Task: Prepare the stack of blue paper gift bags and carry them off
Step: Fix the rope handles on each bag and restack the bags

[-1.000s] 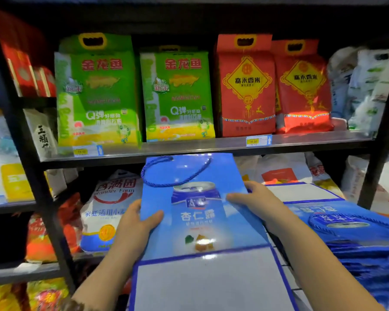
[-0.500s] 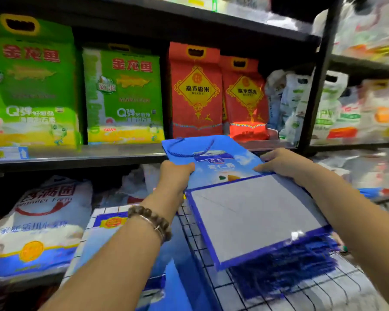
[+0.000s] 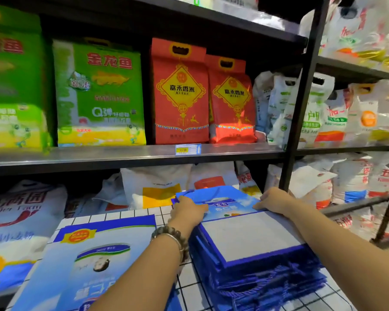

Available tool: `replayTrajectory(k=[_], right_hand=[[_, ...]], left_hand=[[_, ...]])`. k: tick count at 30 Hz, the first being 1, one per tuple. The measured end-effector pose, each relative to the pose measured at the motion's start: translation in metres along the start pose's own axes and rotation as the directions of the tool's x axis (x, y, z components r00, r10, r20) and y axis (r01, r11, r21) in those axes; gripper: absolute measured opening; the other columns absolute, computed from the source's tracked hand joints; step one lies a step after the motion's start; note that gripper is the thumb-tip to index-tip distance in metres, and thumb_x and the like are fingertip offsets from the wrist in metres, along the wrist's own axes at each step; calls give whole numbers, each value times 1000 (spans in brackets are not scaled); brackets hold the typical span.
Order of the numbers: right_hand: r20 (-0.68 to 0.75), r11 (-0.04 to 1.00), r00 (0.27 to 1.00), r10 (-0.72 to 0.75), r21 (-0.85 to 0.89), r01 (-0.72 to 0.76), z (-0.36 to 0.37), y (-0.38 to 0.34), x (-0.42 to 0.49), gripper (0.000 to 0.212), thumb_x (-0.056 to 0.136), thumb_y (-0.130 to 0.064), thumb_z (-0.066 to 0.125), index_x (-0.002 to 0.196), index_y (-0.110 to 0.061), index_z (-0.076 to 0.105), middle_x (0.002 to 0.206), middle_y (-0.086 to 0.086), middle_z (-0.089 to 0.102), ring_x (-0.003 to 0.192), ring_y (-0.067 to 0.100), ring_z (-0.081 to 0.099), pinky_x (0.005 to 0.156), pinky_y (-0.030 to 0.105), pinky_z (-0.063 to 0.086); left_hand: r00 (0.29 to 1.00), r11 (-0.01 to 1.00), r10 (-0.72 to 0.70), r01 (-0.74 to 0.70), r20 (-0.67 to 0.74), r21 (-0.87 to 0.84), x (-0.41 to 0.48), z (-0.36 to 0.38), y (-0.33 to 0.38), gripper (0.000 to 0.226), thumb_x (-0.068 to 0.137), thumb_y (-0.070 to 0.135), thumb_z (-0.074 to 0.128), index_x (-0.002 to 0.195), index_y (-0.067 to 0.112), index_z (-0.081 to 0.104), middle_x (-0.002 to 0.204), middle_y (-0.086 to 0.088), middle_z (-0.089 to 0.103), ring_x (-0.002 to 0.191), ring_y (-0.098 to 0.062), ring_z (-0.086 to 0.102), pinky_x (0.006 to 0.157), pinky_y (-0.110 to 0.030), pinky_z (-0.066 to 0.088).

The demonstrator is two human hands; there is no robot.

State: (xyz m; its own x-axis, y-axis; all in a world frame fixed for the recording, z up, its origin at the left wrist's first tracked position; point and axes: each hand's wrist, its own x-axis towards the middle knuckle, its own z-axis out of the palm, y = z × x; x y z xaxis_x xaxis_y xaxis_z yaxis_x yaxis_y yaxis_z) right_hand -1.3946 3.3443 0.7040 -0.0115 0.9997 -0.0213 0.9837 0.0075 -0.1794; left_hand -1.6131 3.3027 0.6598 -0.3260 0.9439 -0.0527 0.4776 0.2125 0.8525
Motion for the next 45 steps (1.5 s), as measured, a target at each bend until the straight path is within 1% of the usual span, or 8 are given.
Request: replayTrajectory(k=[3,7,13,19,23,30,37,45], right_hand=[[-58,998,998,-32,-63,28,2,-2,-2,46,85,-42,60,117,-8,62,118,9,61,107,25,56,87,30,43],[62,973,972,-226,-37,229,0,-21,-14,42,94,-40,47,123,-11,57,131,12,52,110,24,50,88,31,37],[356,948,886,-297,3,317,30,-27,-34,58,96,-52,28,147,-26,20,156,0,14,142,21,17,114,34,11],[401,924,864,-303,-99,370,51,-23,-37,58,97,-51,16,148,-26,9,158,3,-3,145,22,0,117,42,7],[398,866,850,-346,-212,452,61,-19,-35,129,44,-92,-18,149,-23,11,158,7,-4,145,26,-4,116,51,7],[375,888,879,-293,-235,396,67,-19,-32,60,96,-51,11,149,-24,2,157,7,-8,145,26,-6,116,51,5],[227,908,909,-351,-154,389,25,-37,-48,59,95,-52,29,145,-20,25,152,6,27,136,24,30,109,35,23],[0,790,792,-610,68,609,9,-124,-82,44,94,-24,48,137,-15,41,142,5,44,127,21,42,101,27,31]], left_hand=[[987,971,153,-143,-41,193,-14,-10,15,52,86,34,55,131,11,42,138,-12,41,121,-33,44,99,-42,41],[934,871,286,-347,215,348,-42,-7,33,47,92,40,45,131,13,46,137,-12,46,123,-31,44,101,-41,39],[892,738,108,-368,439,566,-50,21,6,76,91,62,25,150,21,4,158,-8,-5,145,-30,-5,115,-47,3],[868,695,50,-385,493,607,-46,34,-12,76,90,65,19,150,22,-2,157,-7,-15,144,-29,-15,115,-47,-4],[888,689,87,-381,451,617,-54,39,-18,73,91,64,14,150,23,1,157,-7,-13,144,-28,-13,115,-45,-5],[895,712,79,-359,439,603,-56,38,-18,71,91,64,12,150,24,4,158,-7,-10,144,-28,-11,115,-45,-3],[843,631,257,-517,473,578,-63,-3,1,46,99,42,28,144,32,23,156,-5,16,142,-34,10,111,-54,16],[962,765,116,-244,246,595,-88,-118,-63,58,94,48,38,144,18,31,152,-5,30,137,-25,30,112,-43,24]])
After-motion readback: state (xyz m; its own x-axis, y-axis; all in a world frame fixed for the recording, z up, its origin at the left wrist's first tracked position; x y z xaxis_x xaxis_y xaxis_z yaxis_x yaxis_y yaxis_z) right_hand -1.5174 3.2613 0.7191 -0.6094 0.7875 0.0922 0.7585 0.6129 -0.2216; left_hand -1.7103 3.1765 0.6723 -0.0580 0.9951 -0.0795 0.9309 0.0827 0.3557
